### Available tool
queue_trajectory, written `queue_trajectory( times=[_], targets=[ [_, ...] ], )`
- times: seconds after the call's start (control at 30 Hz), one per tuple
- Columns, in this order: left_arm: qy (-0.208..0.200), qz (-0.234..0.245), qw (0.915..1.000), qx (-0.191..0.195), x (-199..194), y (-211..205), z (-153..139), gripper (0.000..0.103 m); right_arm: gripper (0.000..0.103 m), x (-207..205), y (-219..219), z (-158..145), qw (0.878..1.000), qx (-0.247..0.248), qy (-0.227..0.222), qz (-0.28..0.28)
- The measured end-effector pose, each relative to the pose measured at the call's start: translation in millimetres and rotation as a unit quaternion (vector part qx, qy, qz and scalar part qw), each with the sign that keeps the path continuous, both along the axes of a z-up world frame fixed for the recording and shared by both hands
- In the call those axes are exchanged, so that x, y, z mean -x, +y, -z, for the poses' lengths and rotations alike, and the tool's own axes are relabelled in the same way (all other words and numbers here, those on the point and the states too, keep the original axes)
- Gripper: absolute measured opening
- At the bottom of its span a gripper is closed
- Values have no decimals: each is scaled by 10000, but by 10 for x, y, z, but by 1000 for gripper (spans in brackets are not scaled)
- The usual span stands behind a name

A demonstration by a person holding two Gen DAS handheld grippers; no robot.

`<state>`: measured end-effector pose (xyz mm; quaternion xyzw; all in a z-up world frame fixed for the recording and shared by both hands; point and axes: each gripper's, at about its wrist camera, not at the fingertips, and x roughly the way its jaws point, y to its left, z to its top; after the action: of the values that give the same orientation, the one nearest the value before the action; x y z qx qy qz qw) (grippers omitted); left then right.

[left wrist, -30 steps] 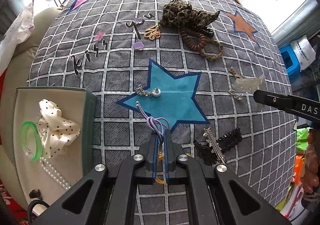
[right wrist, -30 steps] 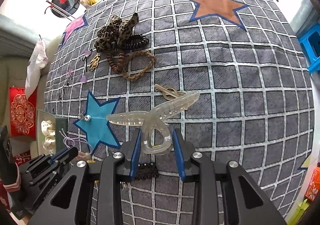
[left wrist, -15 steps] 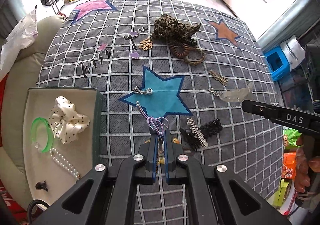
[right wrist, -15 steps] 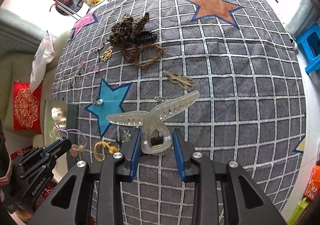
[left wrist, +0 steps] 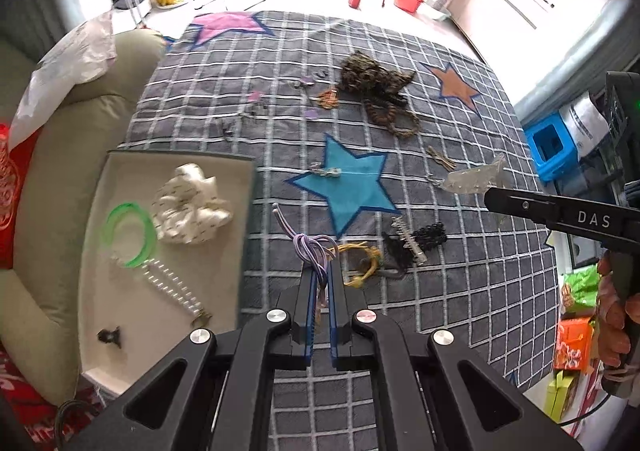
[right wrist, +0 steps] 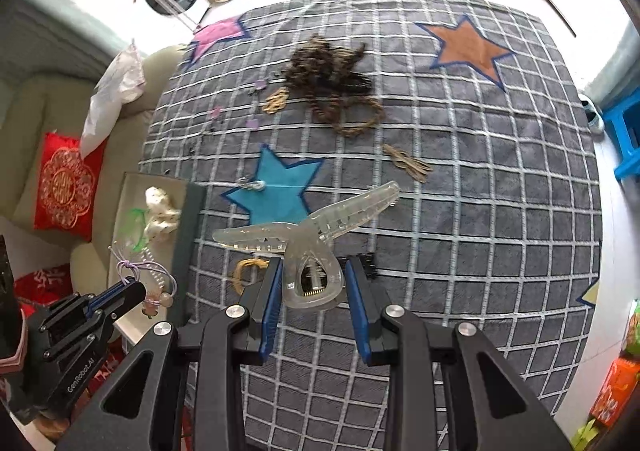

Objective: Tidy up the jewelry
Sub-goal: 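Carry the clear claw clip and lilac hair tie over the white tray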

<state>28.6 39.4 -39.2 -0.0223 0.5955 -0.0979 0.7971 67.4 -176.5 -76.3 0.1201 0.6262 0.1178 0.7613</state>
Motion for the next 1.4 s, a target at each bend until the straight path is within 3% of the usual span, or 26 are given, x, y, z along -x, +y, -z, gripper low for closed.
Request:
queue_trajectory(
  times=[0.3, 0.6, 1.0, 1.4],
  targets=[
    [-40, -662, 9978, -40, 204, 652, -23, 7, 34, 12, 743, -108, 9970, -65, -20, -766],
    [182, -1356, 9905, -142, 476, 1250, 202, 7, 34, 56, 1570, -77, 9876, -145, 34, -1562],
    [618, -1760, 9824, -134, 633, 1644, 708, 7, 34, 92, 2470, 357, 9718, -63, 455, -2314],
    [825, -1875, 9786, -211, 618, 1722, 1047, 7, 34, -43, 2793, 760, 9672, 357, 787, -2388]
  ],
)
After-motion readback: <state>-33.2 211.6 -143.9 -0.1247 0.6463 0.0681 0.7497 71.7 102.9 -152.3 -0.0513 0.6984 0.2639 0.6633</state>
